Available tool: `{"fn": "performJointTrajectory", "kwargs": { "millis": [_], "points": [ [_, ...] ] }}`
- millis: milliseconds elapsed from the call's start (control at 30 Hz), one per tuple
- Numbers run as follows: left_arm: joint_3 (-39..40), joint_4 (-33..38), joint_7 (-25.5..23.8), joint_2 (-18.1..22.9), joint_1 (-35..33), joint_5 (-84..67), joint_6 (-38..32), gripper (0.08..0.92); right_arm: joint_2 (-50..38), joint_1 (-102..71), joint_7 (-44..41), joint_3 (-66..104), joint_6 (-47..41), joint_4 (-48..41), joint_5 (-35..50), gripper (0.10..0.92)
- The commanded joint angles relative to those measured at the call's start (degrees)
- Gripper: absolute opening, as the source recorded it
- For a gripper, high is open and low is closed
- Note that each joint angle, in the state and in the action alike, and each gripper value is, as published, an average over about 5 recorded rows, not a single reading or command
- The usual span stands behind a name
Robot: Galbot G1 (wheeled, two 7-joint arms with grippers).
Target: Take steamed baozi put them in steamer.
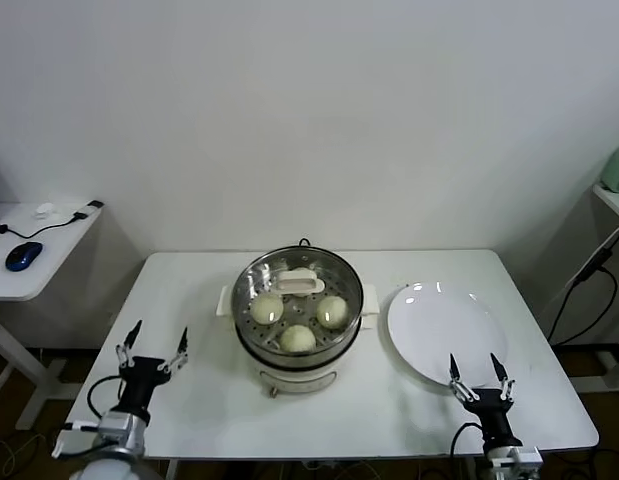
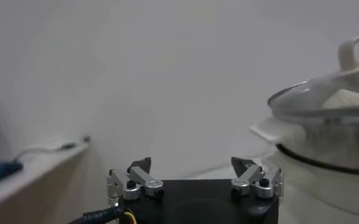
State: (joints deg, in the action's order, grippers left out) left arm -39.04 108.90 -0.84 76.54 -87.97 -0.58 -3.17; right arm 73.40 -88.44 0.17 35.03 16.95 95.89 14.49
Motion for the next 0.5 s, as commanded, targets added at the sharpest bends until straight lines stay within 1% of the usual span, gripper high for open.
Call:
{"fn": "performJointTrajectory", "kwargs": {
  "millis": [33,167,500],
  "points": [
    [-5.2,-3.9,0.3,-1.3,-2.6,-16.2,-5.4,0.823,-0.2,-0.1,-0.5,-0.3,-1.6,0.2,1.1,0.823],
    [-3.5,-6.9,0.0,-0.1,-2.8,-14.8,-7.5,0.823,-0.1,-0.2,-0.5,-0.4,-1.7,0.2,1.0,0.823],
    [-2.6,-6.9,-0.7,0.5,-3.3,-14.5,-8.0,0.823,0.3,-0.4,-0.9,-0.5,-1.7,0.3,0.9,0.823]
  ]
}}
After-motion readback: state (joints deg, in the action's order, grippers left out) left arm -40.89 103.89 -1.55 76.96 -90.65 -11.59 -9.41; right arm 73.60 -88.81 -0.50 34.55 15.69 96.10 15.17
